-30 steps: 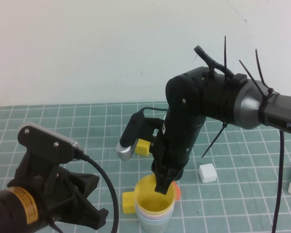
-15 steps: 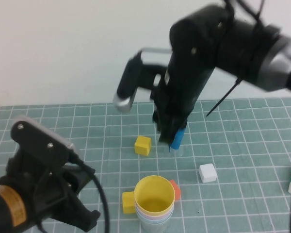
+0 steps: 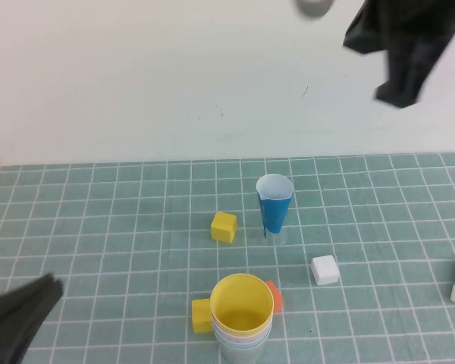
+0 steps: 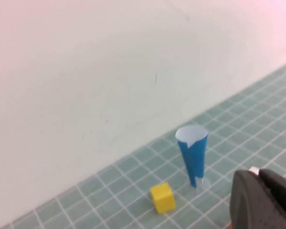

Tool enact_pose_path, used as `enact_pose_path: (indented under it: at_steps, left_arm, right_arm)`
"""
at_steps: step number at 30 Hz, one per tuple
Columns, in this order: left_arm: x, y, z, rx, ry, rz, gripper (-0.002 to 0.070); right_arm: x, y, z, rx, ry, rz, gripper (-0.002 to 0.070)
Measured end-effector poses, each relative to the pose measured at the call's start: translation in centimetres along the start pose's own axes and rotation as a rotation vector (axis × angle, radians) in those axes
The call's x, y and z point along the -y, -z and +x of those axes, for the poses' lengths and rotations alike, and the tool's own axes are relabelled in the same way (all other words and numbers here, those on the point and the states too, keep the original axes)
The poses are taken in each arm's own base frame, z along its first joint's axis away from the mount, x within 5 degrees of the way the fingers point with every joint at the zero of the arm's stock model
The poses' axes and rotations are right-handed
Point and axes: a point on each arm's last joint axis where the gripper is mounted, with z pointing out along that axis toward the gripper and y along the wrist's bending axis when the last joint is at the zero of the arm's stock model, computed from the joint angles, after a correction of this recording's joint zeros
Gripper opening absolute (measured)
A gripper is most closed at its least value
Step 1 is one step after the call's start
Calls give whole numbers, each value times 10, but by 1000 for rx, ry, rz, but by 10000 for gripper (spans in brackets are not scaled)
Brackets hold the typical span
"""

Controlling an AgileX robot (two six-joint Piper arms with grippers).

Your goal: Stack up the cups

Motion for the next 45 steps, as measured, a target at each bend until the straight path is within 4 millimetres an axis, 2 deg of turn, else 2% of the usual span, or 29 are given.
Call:
enact_pose_path:
  at_steps: [3, 7, 10, 14, 18, 20, 27, 30, 35, 45]
  left_arm:
    - [2, 13, 16, 72, -8, 4, -2]
    - [1, 27, 22, 147, -41, -11, -1]
    - [0, 32, 24, 170, -40, -21, -1]
    - [-2, 34, 27, 143, -39, -38, -1]
    - [-3, 34, 31, 103, -37, -51, -2]
    - [-3, 33, 32, 97, -36, -52, -2]
    - [-3, 34, 32, 98, -40, -53, -2]
    - [-3, 34, 32, 98, -42, -54, -2]
    - [-3, 34, 32, 98, -32, -54, -2]
    - [-3, 34, 32, 101, 66, -49, -2]
  right_arm:
    - [-2, 36, 7, 87, -10, 7, 0]
    - [-12, 67, 29, 115, -15, 16, 0]
    - [-30, 78, 53, 91, -31, -5, 0]
    - [-66, 87, 94, 79, -82, -66, 0]
    - [-104, 79, 129, 140, -141, -93, 0]
    - [-125, 68, 150, 176, -175, -79, 0]
    - [-194, 14, 214, 255, -299, -51, 0]
    - [-214, -3, 231, 250, -351, -62, 0]
    - [-227, -16, 242, 249, -386, -71, 0]
    - [-230, -18, 245, 224, -389, -84, 0]
